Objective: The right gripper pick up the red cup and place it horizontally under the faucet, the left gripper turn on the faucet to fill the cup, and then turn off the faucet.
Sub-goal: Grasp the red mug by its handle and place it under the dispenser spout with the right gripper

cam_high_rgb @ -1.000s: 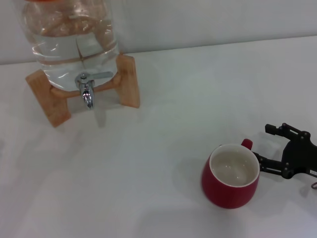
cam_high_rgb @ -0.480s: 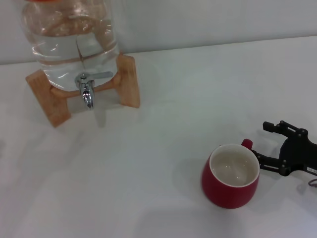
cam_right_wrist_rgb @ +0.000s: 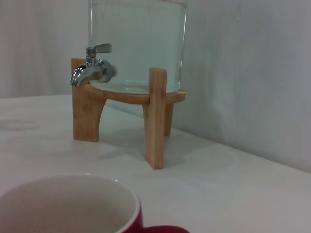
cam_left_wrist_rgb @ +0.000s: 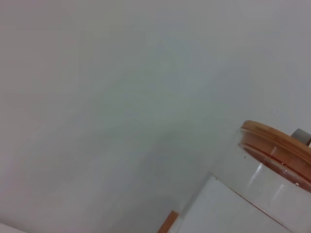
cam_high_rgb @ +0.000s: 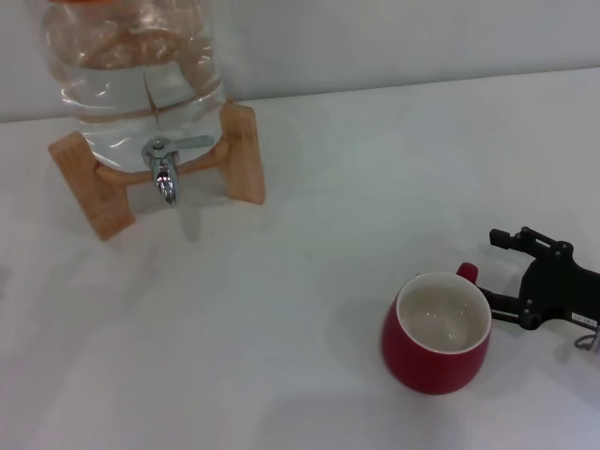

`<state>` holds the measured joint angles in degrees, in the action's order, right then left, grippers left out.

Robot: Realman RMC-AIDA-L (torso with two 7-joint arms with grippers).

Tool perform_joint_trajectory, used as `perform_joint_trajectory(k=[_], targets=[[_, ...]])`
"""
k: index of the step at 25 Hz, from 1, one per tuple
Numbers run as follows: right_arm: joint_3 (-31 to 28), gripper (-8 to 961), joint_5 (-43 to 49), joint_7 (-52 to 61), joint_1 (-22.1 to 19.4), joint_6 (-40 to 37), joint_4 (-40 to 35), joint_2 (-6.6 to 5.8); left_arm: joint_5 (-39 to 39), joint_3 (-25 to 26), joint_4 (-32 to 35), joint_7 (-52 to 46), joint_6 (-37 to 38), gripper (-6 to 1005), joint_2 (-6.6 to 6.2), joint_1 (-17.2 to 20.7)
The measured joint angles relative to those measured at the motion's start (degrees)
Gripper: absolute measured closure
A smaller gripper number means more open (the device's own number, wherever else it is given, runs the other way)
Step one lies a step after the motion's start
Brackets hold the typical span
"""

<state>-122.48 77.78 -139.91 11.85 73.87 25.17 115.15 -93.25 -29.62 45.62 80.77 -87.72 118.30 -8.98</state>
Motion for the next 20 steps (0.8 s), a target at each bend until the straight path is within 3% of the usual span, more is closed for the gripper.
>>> perform_joint_trajectory(k=[20], targets=[[-0.03, 152, -1.14, -0.01, 1.77, -0.70, -1.37, 0.08, 0.00, 0.00, 0.00, 0.00, 0.01, 197, 0.09, 0.01]])
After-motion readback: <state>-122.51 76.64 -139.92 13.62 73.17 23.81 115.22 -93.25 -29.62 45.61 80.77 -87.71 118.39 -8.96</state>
